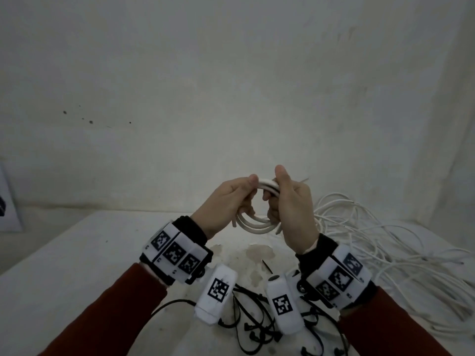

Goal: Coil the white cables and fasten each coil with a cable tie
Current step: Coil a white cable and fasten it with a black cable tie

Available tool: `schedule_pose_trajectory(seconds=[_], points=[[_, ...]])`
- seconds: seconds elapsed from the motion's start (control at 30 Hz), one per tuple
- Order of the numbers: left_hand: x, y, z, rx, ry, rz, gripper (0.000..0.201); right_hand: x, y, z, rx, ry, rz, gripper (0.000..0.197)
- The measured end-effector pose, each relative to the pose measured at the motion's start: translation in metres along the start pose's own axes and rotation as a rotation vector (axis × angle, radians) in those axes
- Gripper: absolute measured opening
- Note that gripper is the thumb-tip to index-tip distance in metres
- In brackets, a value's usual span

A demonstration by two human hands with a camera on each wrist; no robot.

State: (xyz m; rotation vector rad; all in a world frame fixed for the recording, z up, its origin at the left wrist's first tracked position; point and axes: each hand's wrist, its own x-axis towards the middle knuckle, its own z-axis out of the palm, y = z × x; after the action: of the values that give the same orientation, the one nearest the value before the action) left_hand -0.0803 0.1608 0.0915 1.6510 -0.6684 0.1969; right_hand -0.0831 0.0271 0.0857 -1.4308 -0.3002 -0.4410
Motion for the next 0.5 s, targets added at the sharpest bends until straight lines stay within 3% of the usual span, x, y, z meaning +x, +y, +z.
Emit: schedule_pose_trajectory(seconds=[0.2, 0.4, 0.5], points=[[0.006, -0.015, 0.002, 0.147, 0.199, -0.012, 0.045, -0.002, 0.009, 0.0, 0.012, -0.044, 0.162, 0.053], [0.002, -0.028, 0.016, -0.09, 0.135, -0.143, 0.043, 0.003, 0.02, 0.0, 0.161, 0.166, 0.287, 0.043], [-0.001, -0.038, 0.02, -0.205, 0.108, -0.227, 0.04, 0.002, 0.033, -0.004, 0.262, 0.2, 0.317, 0.044]])
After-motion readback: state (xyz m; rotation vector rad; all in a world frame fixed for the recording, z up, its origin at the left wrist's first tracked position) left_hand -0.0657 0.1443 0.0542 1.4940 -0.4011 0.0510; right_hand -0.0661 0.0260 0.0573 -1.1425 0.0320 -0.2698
